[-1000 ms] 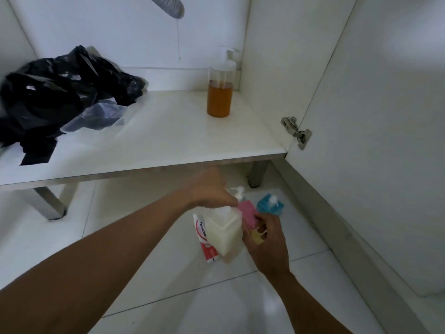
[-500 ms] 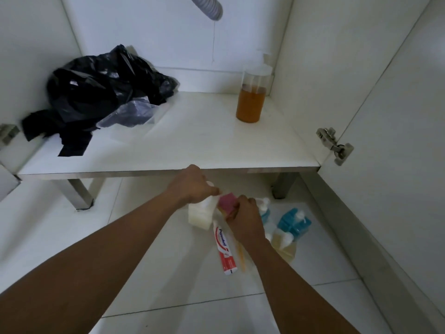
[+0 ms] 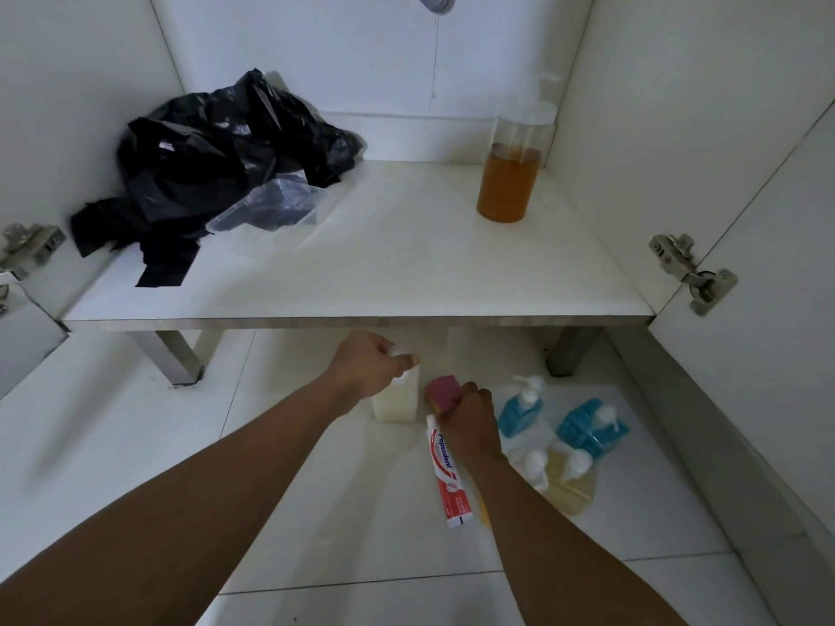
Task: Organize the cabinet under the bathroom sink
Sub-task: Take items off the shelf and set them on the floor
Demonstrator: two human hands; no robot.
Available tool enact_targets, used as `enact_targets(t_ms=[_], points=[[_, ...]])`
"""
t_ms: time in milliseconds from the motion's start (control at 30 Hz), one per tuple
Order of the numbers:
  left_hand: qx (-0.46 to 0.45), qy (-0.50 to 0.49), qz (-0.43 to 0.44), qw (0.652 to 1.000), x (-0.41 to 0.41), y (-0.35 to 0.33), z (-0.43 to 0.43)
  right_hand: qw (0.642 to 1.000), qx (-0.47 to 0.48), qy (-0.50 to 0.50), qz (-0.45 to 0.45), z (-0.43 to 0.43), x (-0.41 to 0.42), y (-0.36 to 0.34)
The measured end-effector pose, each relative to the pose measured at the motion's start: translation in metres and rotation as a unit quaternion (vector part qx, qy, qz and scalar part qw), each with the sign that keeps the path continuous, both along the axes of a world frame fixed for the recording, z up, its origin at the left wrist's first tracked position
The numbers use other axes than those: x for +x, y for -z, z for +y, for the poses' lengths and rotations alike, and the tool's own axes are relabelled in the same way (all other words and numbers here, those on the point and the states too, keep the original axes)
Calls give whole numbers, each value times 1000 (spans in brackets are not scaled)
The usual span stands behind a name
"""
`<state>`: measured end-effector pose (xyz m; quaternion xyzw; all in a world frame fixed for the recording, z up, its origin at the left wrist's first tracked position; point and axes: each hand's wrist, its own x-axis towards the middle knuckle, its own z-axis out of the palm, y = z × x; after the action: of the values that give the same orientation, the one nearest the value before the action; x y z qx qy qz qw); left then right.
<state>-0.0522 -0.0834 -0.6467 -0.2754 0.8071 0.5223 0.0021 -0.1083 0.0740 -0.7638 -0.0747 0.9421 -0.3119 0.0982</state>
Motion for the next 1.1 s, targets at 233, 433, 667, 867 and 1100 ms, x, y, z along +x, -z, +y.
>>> enact_targets(t_ms=[233, 433, 667, 867, 1100], points=[[-73, 15, -10, 997, -3, -2, 2, 1000, 24, -11, 17, 7, 12, 3], [-302, 109, -104, 941, 6, -28, 9, 992, -99, 27, 76, 7, 19, -40], [-506, 106, -26, 856, -9, -89, 33, 935, -249, 46, 247, 14, -7, -119], [-219, 63, 112, 967, -66, -78, 43, 964, -168, 5, 206, 11, -71, -151], [-160, 60, 115, 978, -155, -51, 49, 978, -159, 81, 105, 6, -154, -155]])
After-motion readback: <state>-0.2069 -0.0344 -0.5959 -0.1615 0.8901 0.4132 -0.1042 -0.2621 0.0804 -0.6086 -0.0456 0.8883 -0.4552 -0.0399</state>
